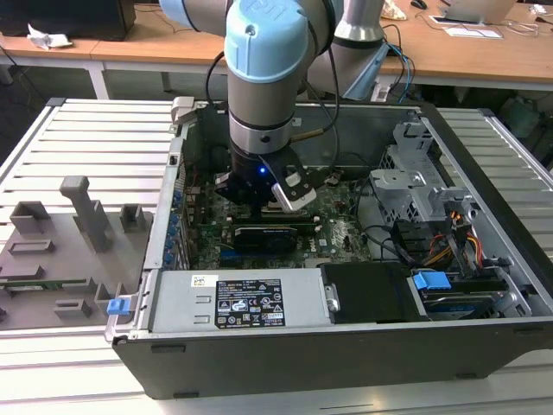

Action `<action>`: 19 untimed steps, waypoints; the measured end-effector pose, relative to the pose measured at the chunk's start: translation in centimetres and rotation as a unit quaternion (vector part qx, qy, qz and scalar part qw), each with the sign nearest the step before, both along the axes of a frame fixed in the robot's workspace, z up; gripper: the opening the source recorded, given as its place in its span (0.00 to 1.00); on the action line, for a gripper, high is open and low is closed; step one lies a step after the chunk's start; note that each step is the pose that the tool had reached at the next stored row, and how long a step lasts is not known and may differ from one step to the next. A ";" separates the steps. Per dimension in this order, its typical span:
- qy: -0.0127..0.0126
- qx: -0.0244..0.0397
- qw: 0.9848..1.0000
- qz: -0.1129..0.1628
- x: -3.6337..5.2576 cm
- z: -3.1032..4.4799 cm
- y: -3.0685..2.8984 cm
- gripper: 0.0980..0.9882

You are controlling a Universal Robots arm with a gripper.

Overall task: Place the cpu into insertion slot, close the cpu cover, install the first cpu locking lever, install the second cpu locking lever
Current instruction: 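Install the second cpu locking lever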

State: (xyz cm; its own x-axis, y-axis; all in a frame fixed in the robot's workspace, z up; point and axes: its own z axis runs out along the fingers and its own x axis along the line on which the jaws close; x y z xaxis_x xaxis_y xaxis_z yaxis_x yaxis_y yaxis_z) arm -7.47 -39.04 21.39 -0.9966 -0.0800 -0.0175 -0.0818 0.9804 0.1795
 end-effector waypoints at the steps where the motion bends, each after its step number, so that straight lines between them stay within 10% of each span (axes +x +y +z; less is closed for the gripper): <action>1: 0.000 0.001 1.000 0.000 -0.01 -0.05 0.01 0.01; 19: 0.000 0.016 1.000 -0.001 -0.24 -1.39 0.38 0.01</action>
